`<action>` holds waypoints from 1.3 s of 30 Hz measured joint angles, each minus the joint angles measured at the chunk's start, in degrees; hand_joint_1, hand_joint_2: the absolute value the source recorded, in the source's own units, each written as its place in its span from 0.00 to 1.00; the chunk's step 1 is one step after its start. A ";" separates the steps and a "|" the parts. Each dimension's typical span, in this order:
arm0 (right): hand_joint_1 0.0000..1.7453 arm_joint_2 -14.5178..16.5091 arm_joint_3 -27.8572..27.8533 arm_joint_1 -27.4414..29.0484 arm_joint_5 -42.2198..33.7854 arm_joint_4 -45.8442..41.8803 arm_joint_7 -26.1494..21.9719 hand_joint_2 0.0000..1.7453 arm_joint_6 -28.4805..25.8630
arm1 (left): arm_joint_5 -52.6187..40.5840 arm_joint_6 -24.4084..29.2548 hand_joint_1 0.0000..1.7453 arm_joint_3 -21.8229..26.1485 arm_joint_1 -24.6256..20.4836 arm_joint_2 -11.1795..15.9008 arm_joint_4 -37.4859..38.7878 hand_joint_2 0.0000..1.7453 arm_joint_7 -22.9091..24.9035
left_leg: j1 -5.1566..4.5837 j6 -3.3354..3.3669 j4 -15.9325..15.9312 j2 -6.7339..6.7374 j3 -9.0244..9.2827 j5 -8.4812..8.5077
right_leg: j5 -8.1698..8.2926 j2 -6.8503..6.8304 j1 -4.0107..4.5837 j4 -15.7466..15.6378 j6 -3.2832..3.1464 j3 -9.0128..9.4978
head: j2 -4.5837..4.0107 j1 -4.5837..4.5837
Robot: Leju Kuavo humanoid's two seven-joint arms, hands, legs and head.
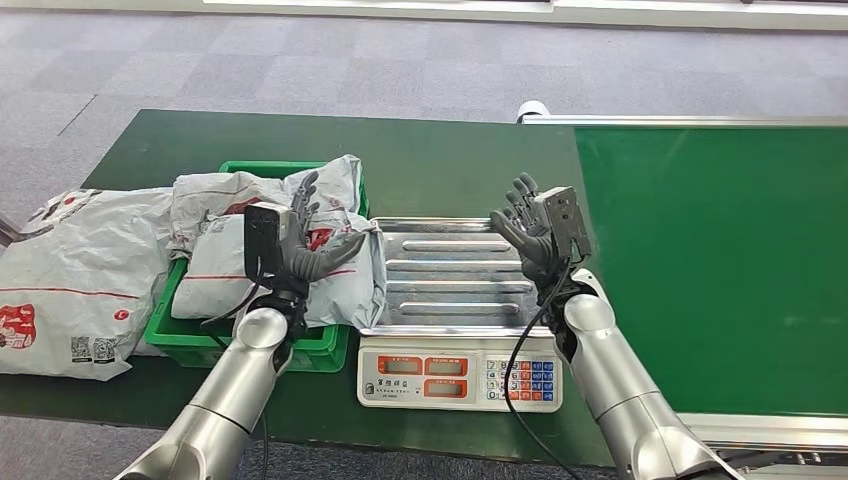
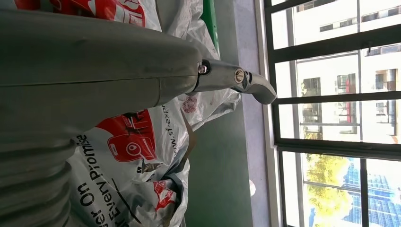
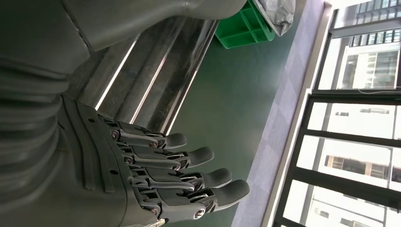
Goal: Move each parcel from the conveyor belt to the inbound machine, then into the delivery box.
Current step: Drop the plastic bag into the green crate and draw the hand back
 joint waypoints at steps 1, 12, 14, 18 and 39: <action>0.00 0.03 0.00 0.00 0.00 0.00 0.01 1.00 0.00 | 0.00 0.00 0.00 0.01 0.02 0.00 -0.03 1.00 0.00 | 0.00 0.00 0.00 0.00 0.00 0.00 | 0.00 0.00 0.00 0.00 0.00 0.00 | 0.00 0.00; 0.00 0.09 0.00 0.01 0.02 0.00 0.02 1.00 -0.02 | 0.00 0.00 0.00 0.05 0.10 0.00 -0.19 1.00 0.00 | 0.00 0.00 0.00 0.00 0.00 0.00 | 0.00 0.00 0.00 0.00 0.00 0.00 | 0.01 0.00; 0.00 0.09 -0.04 0.12 0.13 -0.06 0.12 1.00 -0.14 | -0.05 -0.04 0.00 0.07 0.10 0.00 -0.19 1.00 0.00 | 0.00 0.00 0.00 0.00 0.00 0.00 | 0.00 0.00 0.00 0.00 0.00 0.00 | 0.01 0.00; 0.00 0.11 -0.41 1.48 0.99 -1.46 0.88 1.00 -0.45 | -0.76 -0.09 0.00 0.07 0.13 0.00 -0.28 1.00 0.08 | 0.00 0.00 0.00 0.00 0.00 0.00 | 0.00 -0.01 0.00 0.00 0.00 0.00 | 0.00 0.00; 0.00 0.15 -3.45 4.06 1.77 -5.95 1.85 1.00 1.01 | -25.26 19.36 0.00 6.64 0.21 2.62 -0.92 1.00 6.74 | 0.02 -0.07 0.00 -0.01 -0.01 0.06 | 0.00 0.00 0.00 0.00 -0.02 -0.01 | 0.01 0.00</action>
